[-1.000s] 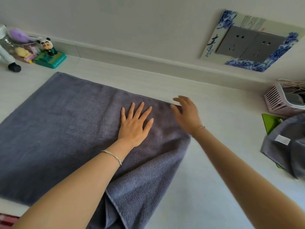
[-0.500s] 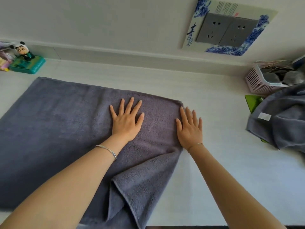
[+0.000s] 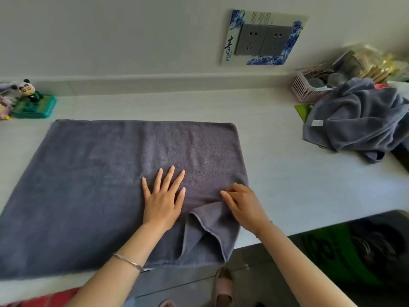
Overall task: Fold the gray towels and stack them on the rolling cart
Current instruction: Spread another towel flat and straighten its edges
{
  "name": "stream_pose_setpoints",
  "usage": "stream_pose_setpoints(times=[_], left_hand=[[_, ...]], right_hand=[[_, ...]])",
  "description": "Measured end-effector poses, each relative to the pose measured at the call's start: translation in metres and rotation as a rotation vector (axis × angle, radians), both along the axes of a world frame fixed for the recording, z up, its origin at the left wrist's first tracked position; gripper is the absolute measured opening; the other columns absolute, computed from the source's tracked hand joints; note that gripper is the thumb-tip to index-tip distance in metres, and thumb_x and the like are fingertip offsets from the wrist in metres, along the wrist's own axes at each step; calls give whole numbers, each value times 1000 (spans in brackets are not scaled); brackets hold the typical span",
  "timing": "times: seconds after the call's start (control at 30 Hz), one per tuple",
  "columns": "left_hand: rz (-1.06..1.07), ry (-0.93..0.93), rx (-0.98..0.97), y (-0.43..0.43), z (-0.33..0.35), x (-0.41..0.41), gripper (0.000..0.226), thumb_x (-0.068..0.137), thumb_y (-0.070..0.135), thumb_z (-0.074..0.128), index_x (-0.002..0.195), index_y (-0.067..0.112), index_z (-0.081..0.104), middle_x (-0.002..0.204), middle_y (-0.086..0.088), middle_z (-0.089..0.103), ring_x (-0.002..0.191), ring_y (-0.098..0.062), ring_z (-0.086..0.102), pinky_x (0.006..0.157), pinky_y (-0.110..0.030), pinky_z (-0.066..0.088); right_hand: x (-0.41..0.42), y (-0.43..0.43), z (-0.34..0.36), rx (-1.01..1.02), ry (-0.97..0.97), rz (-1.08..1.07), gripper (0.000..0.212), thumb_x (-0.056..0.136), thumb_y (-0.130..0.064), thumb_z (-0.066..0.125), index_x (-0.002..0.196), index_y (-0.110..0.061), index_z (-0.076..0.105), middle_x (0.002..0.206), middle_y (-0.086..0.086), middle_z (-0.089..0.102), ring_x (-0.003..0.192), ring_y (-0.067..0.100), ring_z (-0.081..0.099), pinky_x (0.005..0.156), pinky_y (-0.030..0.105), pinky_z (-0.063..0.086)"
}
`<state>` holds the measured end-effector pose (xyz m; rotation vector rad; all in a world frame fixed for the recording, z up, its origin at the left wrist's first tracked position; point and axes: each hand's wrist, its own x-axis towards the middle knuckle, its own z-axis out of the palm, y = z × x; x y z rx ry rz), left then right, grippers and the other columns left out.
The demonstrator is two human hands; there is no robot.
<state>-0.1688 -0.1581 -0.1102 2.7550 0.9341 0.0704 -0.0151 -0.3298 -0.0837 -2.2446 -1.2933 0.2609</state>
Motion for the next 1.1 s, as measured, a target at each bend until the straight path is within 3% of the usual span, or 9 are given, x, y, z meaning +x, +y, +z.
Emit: stream_pose_setpoints(times=[0.2, 0.33, 0.43, 0.53, 0.7, 0.83, 0.9, 1.0, 1.1], left_hand=[[-33, 82, -43, -4, 9, 2, 74, 78, 56, -15, 149, 38, -1, 160, 7, -2, 147, -22, -8, 111, -58, -10], [-60, 34, -55, -21, 8, -14, 72, 82, 59, -7, 149, 37, 8, 160, 4, 5, 147, -27, -3, 111, -59, -11], [-52, 49, -28, -26, 7, -19, 71, 82, 60, -7, 149, 38, 6, 160, 5, 4, 147, -27, -4, 110, -59, -12], [-12, 69, -22, -23, 8, -9, 74, 79, 60, -13, 149, 40, 0, 160, 6, -2, 146, -26, -9, 110, -60, -12], [94, 69, -19, -12, 3, 28, 64, 88, 60, -5, 149, 40, 0, 160, 5, -4, 146, -28, -9, 110, -63, -10], [163, 36, -4, 1, 3, 51, 56, 98, 53, 14, 150, 37, 3, 160, 3, -1, 146, -30, -8, 109, -64, -9], [172, 8, 12, 5, 2, 55, 55, 98, 51, 18, 150, 36, 8, 160, 1, 4, 146, -31, -4, 110, -64, -8], [174, 9, 16, 7, 1, 57, 55, 98, 51, 19, 150, 36, 10, 160, 1, 6, 146, -31, -2, 111, -62, -7], [177, 16, 28, 7, 1, 58, 55, 98, 52, 16, 150, 37, 7, 160, 2, 4, 146, -30, -4, 111, -61, -9]], right_hand=[[-13, -45, 13, 62, -26, -306, 47, 96, -47, 38, 69, -19, 64, 89, -7, 63, 85, 13, 56, 80, 32, 47], [-31, -23, 8, -3, 182, -423, 34, 98, -37, 42, 122, -21, 60, 142, -1, 43, 129, 16, 40, 111, 35, 32], [-35, -18, -5, -175, 155, -337, 44, 101, -40, 33, 143, -30, 37, 158, -6, 17, 146, 19, 12, 119, 38, 10], [-23, -12, -7, -316, 56, -285, 48, 102, -43, 24, 149, -36, 18, 159, -10, 2, 147, 17, -1, 119, 38, 0], [27, 18, -4, -344, 121, -249, 47, 102, -42, 23, 149, -36, 21, 160, -8, 4, 147, 18, 2, 118, 38, 1], [20, 22, 23, 193, 247, -360, 40, 101, -31, 36, 139, -22, 45, 149, -1, 36, 138, 14, 31, 112, 23, 22], [-5, 9, 33, 259, 74, -231, 41, 100, -34, 38, 136, -19, 50, 144, -2, 43, 132, 8, 39, 109, 21, 29], [-44, -21, 13, 154, -211, 23, 42, 99, -37, 41, 131, -14, 55, 132, 0, 56, 121, 10, 49, 103, 24, 39], [-48, -42, -11, -59, -289, 5, 52, 101, -45, 28, 131, -14, 55, 130, 4, 59, 121, 17, 50, 108, 30, 32]])
